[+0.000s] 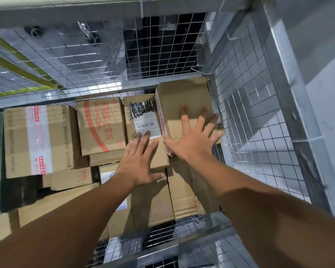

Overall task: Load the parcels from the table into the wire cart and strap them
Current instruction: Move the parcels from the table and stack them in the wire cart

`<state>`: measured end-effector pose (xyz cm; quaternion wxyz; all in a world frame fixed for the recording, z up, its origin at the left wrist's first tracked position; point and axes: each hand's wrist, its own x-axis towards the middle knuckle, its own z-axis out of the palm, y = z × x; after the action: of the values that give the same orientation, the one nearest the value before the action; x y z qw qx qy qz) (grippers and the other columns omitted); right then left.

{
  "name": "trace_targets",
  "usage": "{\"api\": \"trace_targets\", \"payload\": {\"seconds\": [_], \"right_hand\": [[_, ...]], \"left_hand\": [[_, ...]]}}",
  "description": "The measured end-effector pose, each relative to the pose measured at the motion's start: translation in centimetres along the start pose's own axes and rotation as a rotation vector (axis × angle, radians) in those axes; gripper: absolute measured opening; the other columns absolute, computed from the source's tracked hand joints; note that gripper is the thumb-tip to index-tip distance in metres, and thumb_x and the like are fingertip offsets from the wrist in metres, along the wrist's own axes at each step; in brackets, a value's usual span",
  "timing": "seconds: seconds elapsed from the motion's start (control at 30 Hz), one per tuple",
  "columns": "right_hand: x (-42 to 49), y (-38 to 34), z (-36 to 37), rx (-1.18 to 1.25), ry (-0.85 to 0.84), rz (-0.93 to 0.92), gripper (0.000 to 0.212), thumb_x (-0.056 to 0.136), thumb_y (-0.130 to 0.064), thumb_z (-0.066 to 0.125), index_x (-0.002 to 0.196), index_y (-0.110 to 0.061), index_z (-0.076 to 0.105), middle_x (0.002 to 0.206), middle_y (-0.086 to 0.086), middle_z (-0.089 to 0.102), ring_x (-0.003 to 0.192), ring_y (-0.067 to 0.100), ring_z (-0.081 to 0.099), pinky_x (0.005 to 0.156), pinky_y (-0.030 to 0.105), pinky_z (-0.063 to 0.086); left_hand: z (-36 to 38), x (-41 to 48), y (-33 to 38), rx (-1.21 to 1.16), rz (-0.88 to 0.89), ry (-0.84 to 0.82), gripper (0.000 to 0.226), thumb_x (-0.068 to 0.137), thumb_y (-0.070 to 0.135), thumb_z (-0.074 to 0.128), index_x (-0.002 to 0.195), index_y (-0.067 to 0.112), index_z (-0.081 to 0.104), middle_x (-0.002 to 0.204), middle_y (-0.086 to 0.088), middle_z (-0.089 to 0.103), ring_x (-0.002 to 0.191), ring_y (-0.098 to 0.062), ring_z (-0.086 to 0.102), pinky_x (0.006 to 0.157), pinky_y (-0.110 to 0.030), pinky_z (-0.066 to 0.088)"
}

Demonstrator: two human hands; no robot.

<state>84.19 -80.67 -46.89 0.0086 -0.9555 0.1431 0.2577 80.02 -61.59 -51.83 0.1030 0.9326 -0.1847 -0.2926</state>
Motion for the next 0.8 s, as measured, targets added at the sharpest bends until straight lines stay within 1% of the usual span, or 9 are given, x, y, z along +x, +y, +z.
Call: {"api": "trace_targets", "payload": {"seconds": [0.07, 0.13, 0.2, 0.27, 0.37, 0.47, 0.6, 0.7, 0.8], "right_hand": [[0.0, 0.1, -1.0, -0.014, -0.088, 0.005, 0.105, 0.074, -0.098, 0.022, 0.160, -0.046, -0.008, 0.171, 0.013, -0.013, 0.153, 0.051, -0.014, 0.114, 0.079, -0.009], [-0.9, 0.3, -2.9, 0.009, -0.133, -0.008, 0.108, 0.072, -0.102, 0.020, 0.160, -0.046, -0.011, 0.172, 0.012, -0.013, 0.155, 0.048, -0.010, 0.115, 0.077, -0.006], [-3.2, 0.5, -4.9, 0.062, -0.124, -0.043, 0.110, 0.070, -0.104, 0.016, 0.157, -0.047, -0.021, 0.171, 0.010, -0.017, 0.156, 0.043, -0.015, 0.118, 0.074, -0.006], [-6.8, 0.5, -6.8, 0.124, -0.106, -0.065, 0.106, 0.072, -0.102, 0.013, 0.154, -0.049, -0.028, 0.170, 0.007, -0.022, 0.155, 0.038, -0.023, 0.121, 0.070, -0.009], [-14.6, 0.7, -10.3, 0.280, -0.103, -0.020, 0.098, 0.081, -0.096, 0.019, 0.159, -0.048, -0.016, 0.173, 0.004, -0.014, 0.157, 0.032, -0.020, 0.118, 0.066, -0.015], [-23.1, 1.4, -14.4, 0.359, -0.024, 0.026, 0.088, 0.089, -0.085, 0.030, 0.161, -0.047, -0.004, 0.174, 0.004, -0.002, 0.159, 0.029, -0.011, 0.121, 0.067, -0.009], [-35.9, 2.8, -18.5, 0.537, 0.148, 0.144, 0.082, 0.092, -0.075, 0.043, 0.162, -0.042, 0.017, 0.173, 0.004, 0.014, 0.160, 0.028, 0.002, 0.124, 0.064, 0.000], [-45.5, 3.4, -19.5, 0.661, 0.259, 0.308, 0.079, 0.092, -0.070, 0.048, 0.161, -0.040, 0.025, 0.172, 0.001, 0.018, 0.159, 0.027, 0.007, 0.124, 0.061, 0.003], [-54.3, 3.1, -18.3, 0.734, 0.292, 0.530, 0.075, 0.096, -0.066, 0.051, 0.161, -0.040, 0.024, 0.171, 0.001, 0.020, 0.159, 0.026, 0.010, 0.126, 0.059, 0.008]], "left_hand": [[-1.8, -0.1, 0.7, -0.017, -0.020, -0.125, 0.125, 0.077, 0.087, 0.057, 0.164, 0.031, -0.012, 0.169, 0.001, -0.031, 0.156, -0.027, -0.027, 0.126, -0.046, -0.010], [-4.6, -1.2, 1.5, -0.068, -0.044, -0.217, 0.122, 0.081, 0.083, 0.059, 0.164, 0.032, -0.013, 0.168, 0.004, -0.031, 0.156, -0.024, -0.027, 0.125, -0.041, -0.012], [-7.8, -3.7, 2.2, -0.098, -0.021, -0.137, 0.111, 0.088, 0.076, 0.058, 0.166, 0.030, -0.006, 0.171, 0.005, -0.024, 0.158, -0.022, -0.022, 0.125, -0.039, -0.009], [-10.7, -7.5, 2.7, -0.165, -0.004, -0.011, 0.096, 0.094, 0.071, 0.053, 0.167, 0.029, 0.009, 0.174, 0.004, -0.009, 0.160, -0.023, -0.012, 0.129, -0.043, 0.000], [-15.1, -15.0, 3.5, -0.308, -0.049, -0.001, 0.085, 0.094, 0.075, 0.048, 0.163, 0.029, 0.028, 0.173, 0.003, 0.015, 0.161, -0.025, 0.001, 0.130, -0.049, 0.009], [-19.3, -22.5, 4.4, -0.508, -0.085, 0.037, 0.083, 0.090, 0.075, 0.047, 0.159, 0.029, 0.038, 0.167, 0.001, 0.033, 0.158, -0.025, 0.018, 0.126, -0.052, 0.022], [-23.7, -31.7, 6.9, -0.734, -0.121, 0.064, 0.074, 0.094, 0.061, 0.058, 0.156, 0.025, 0.044, 0.163, -0.002, 0.040, 0.154, -0.021, 0.027, 0.123, -0.037, 0.025], [-25.3, -37.6, 9.3, -0.651, 0.080, 0.009, 0.072, 0.096, 0.064, 0.058, 0.157, 0.028, 0.042, 0.165, 0.002, 0.037, 0.156, -0.024, 0.025, 0.125, -0.050, 0.025], [-25.8, -41.8, 12.0, -0.473, 0.312, -0.079, 0.083, 0.091, 0.075, 0.049, 0.158, 0.025, 0.041, 0.168, 0.002, 0.032, 0.159, -0.022, 0.013, 0.127, -0.046, 0.017]]}}
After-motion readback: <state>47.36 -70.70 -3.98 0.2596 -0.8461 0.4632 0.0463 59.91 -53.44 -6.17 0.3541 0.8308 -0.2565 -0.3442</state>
